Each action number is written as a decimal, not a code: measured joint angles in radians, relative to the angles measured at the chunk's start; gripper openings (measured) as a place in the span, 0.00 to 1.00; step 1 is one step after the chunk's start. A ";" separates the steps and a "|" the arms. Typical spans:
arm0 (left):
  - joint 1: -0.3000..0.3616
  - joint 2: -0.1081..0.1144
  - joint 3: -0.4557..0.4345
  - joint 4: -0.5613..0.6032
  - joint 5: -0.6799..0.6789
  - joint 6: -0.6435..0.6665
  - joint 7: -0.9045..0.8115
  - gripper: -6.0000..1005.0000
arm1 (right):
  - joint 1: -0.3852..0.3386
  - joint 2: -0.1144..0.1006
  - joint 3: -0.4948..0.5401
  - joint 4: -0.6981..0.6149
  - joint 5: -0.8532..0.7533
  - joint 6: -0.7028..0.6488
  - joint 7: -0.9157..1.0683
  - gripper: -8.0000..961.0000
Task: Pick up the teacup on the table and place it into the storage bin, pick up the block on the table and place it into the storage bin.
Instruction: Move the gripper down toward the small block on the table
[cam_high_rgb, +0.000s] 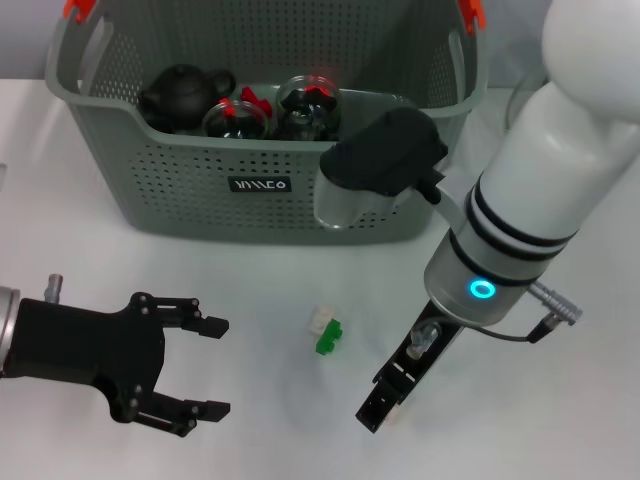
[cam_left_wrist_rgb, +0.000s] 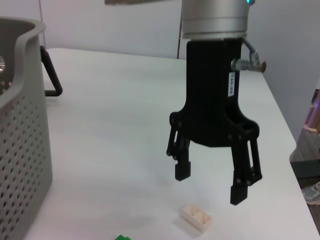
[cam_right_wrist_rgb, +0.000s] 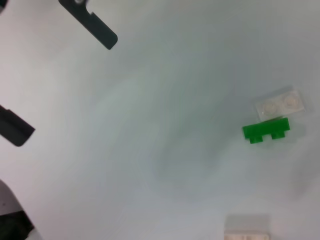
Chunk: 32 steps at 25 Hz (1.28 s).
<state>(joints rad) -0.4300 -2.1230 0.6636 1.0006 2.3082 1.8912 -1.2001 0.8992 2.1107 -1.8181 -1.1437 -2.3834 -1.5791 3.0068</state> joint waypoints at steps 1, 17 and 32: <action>-0.001 0.000 0.000 -0.003 0.000 -0.002 0.004 0.86 | -0.001 0.000 -0.011 0.004 -0.001 0.014 0.000 0.95; -0.003 -0.010 0.001 -0.021 -0.001 -0.026 0.037 0.86 | -0.003 0.000 -0.141 0.061 -0.004 0.148 -0.025 0.95; -0.003 -0.012 -0.003 -0.034 -0.001 -0.028 0.051 0.86 | 0.001 0.002 -0.188 0.092 -0.008 0.200 -0.040 0.91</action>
<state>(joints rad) -0.4326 -2.1353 0.6604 0.9662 2.3070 1.8635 -1.1493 0.9001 2.1128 -2.0064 -1.0522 -2.3915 -1.3794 2.9664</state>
